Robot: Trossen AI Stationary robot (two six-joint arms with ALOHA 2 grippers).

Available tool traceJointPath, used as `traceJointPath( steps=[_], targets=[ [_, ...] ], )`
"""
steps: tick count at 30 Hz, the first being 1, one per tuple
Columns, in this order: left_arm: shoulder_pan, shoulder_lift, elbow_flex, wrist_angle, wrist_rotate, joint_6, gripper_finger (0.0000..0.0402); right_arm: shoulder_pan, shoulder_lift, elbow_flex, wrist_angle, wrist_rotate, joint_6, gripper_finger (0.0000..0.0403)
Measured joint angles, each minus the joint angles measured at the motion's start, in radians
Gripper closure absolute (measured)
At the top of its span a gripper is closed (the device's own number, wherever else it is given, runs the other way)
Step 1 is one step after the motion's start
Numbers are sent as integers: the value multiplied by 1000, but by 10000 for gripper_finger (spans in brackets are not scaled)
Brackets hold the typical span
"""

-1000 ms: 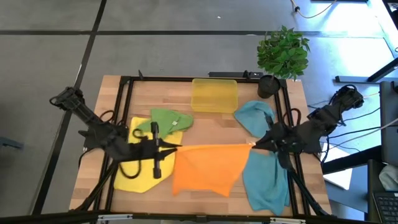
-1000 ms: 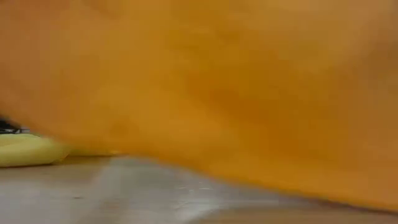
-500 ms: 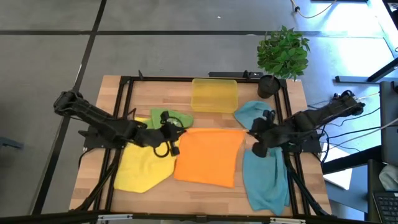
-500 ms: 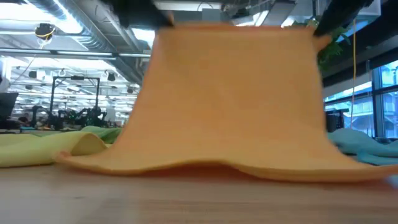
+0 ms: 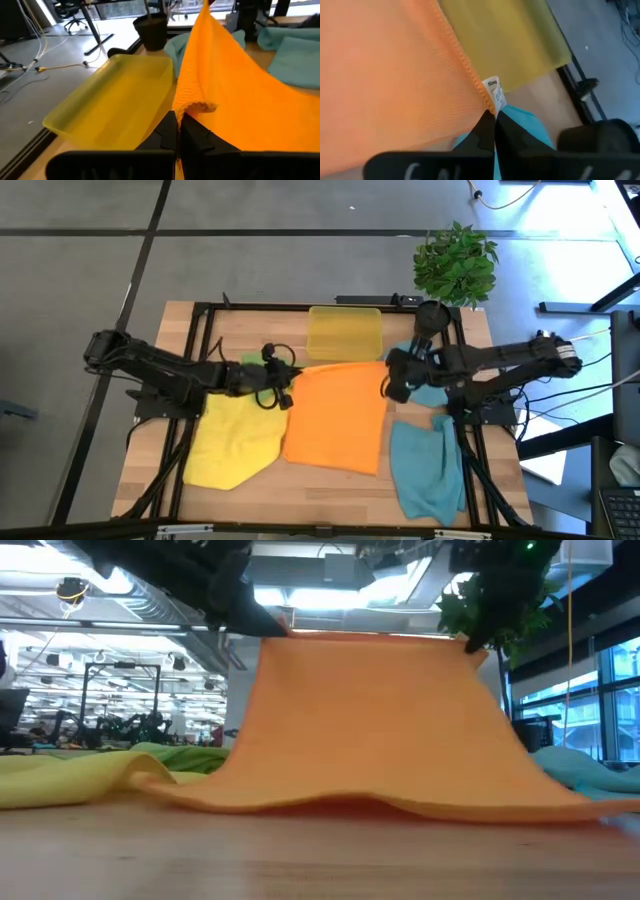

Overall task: Fold microfiber towels
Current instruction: Fold the orange microfiber cloth

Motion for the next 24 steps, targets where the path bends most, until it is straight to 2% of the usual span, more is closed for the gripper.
traceJointPath(
  steps=[4,8,12,17,20,24],
  targets=[
    [40,0,-1,17,10,50,402,-69,-1,0,22,-34,-59,401],
    [36,0,-1,5,16,76,402,-66,-2,0,42,-95,-58,401],
    [-4,0,-1,-26,73,87,402,17,-2,-1,43,-132,-7,401],
    [-99,0,-1,-73,83,115,402,172,9,-2,54,-132,100,401],
    [-159,0,-1,-78,71,126,402,251,27,-44,125,-135,138,401],
    [-230,0,-25,-75,46,127,402,316,56,-137,245,-202,180,401]
  ],
)
